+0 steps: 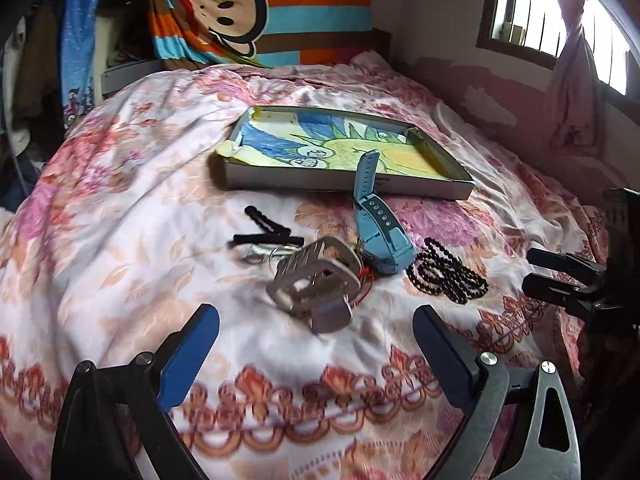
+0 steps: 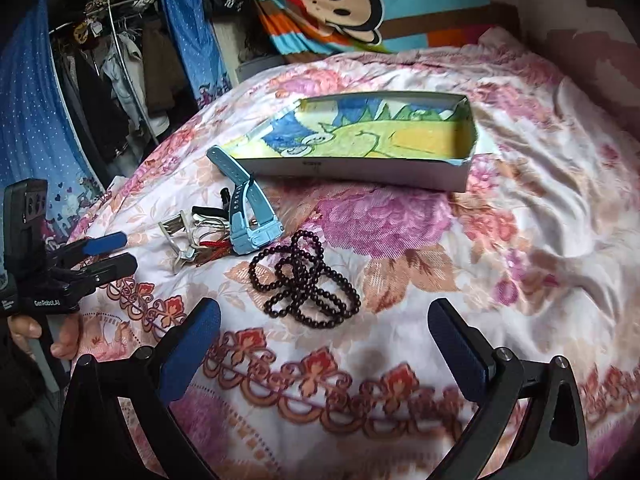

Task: Organize jewelry
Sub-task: 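Grasp the silver belt buckle with the left tool while the right tool grasps the black bead bracelet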

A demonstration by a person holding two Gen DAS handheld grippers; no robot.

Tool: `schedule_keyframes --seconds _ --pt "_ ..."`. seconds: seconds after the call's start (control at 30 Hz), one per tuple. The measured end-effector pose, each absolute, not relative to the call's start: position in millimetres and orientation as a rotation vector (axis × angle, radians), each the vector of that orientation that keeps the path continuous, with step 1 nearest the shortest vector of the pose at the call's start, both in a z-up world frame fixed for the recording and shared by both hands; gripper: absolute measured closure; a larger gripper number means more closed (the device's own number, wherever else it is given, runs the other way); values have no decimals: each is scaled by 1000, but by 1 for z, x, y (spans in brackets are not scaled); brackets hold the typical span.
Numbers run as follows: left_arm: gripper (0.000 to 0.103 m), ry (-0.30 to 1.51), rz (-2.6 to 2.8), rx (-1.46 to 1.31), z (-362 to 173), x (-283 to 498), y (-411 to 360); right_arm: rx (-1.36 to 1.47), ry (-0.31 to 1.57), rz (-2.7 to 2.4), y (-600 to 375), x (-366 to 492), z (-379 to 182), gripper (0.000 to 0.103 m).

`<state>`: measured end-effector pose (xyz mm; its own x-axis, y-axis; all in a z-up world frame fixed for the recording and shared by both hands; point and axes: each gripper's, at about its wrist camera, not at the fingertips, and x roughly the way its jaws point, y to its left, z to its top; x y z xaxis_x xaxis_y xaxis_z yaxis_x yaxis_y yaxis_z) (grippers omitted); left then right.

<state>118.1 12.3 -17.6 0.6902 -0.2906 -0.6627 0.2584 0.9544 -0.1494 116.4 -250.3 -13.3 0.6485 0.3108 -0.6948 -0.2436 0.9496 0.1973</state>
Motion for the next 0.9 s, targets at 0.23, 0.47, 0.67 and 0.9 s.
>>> schedule_keyframes --seconds 0.23,0.47,0.67,0.9 --pt "19 768 -312 -50 -22 151 4 18 882 377 -228 151 -33 10" --pt "42 816 -320 -40 -31 159 1 -13 956 455 -205 169 -50 32" --pt "44 838 -328 -38 -37 164 -2 -49 972 456 -198 166 -57 32" --pt "44 868 -307 -38 -45 173 -4 -64 963 442 -199 164 -58 31"
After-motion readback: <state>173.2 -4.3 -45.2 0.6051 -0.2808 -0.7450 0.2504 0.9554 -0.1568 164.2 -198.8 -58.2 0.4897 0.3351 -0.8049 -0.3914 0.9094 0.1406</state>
